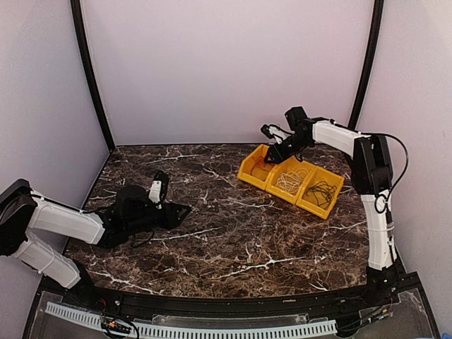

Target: Untangle the cables

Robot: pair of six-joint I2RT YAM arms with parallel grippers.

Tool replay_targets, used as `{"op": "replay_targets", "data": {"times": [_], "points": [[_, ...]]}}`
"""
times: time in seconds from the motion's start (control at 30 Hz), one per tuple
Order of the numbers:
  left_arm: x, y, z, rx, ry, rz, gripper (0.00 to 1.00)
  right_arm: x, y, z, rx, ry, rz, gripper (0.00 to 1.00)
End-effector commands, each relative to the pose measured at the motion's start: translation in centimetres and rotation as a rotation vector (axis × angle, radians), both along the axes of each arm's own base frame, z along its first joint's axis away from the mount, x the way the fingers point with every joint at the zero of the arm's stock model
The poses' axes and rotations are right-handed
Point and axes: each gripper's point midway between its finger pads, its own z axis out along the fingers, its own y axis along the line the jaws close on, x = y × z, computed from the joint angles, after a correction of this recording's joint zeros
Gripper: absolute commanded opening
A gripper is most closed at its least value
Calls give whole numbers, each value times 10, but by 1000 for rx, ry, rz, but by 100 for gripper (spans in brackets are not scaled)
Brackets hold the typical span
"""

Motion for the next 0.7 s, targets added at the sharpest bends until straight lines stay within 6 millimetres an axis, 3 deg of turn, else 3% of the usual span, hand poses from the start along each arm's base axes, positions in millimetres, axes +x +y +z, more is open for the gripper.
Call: {"op": "replay_targets", "data": {"times": [0.0,0.13,0.17,0.23,0.4,0.5,0.57,0.67], "points": [[3,0,20,32,-53,-4,42,-18,-15,62,2,-97,-21,47],[10,8,31,88,-73,37,43,-47,-26,101,24,-156,-21,53],[10,10,36,94,-79,44,43,-54,-29,98,24,-149,-19,54],[13,19,36,156,-67,77,44,-70,-35,118,36,-188,-13,55],[25,36,60,279,-91,148,53,-105,-62,148,55,-278,-43,62],[31,47,72,366,-84,187,61,-128,-80,164,85,-355,-72,74],[35,50,80,412,-81,192,62,-145,-93,171,92,-407,-109,97],[40,54,92,458,-83,201,64,-162,-117,171,120,-452,-228,99]]}}
